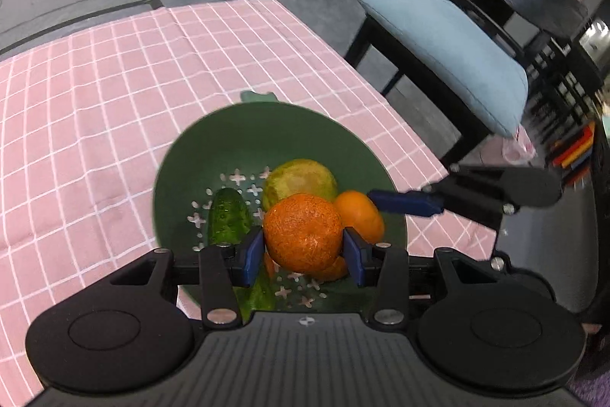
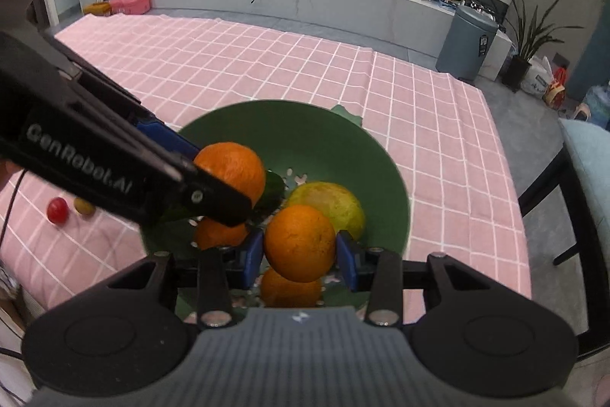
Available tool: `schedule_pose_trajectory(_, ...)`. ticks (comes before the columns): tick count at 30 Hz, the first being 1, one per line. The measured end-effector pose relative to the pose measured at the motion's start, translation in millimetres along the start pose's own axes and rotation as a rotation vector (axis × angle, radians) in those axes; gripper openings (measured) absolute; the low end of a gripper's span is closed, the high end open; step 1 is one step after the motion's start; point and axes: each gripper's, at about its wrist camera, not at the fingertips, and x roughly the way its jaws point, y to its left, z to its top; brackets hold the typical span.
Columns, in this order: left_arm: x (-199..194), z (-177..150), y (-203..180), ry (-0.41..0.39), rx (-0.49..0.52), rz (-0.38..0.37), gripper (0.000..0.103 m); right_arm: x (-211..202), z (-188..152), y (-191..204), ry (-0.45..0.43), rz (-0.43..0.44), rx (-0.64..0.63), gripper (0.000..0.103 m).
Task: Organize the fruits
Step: 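Carry both oranges into the green colander and release them, then withdraw both open tools from the colander toward the remaining fruits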
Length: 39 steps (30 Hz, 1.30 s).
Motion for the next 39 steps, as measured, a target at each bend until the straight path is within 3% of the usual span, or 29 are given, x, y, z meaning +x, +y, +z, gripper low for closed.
schedule_pose_trajectory(10, 15.7, 1.3, -1.5, 0.055, 0.019, -0.022, 0.050, 11.7, -4.2, 1.0, 0.038, -0.032, -0.029, 0.039)
schedule_pose_trajectory(19, 15.2, 0.6, -4.1, 0.051, 0.009, -0.014, 0.052, 8.1, -3.3, 4.7, 0.034, -0.059, -0.072, 0.043)
schedule_pose_trajectory(21, 10.5, 0.1, -5.1, 0.035, 0.011, -0.020, 0.065, 5.6, -2.5, 5.3, 0.035, -0.062, -0.077, 0.043)
schedule_pose_trajectory(22, 7.4, -0.1, -5.6, 0.023, 0.012, -0.030, 0.067, 5.1, -2.3, 5.6, 0.040, -0.068, -0.082, 0.044)
schedule_pose_trajectory(29, -24.7, -0.3, -19.4, -0.059, 0.048, -0.016, 0.067, -12.1, -1.5, 13.1, 0.006, -0.102, -0.086, 0.062)
schedule_pose_trajectory(33, -46.2, -6.0, -26.7, -0.104, 0.076, 0.006, 0.067, -27.3, 0.3, 21.4, -0.036, -0.118, -0.066, 0.066)
schedule_pose_trajectory(39, -78.5, -19.3, -25.1, -0.146, 0.085, 0.039, 0.067, -48.9, -0.9, 40.2, -0.102, -0.074, -0.005, 0.070)
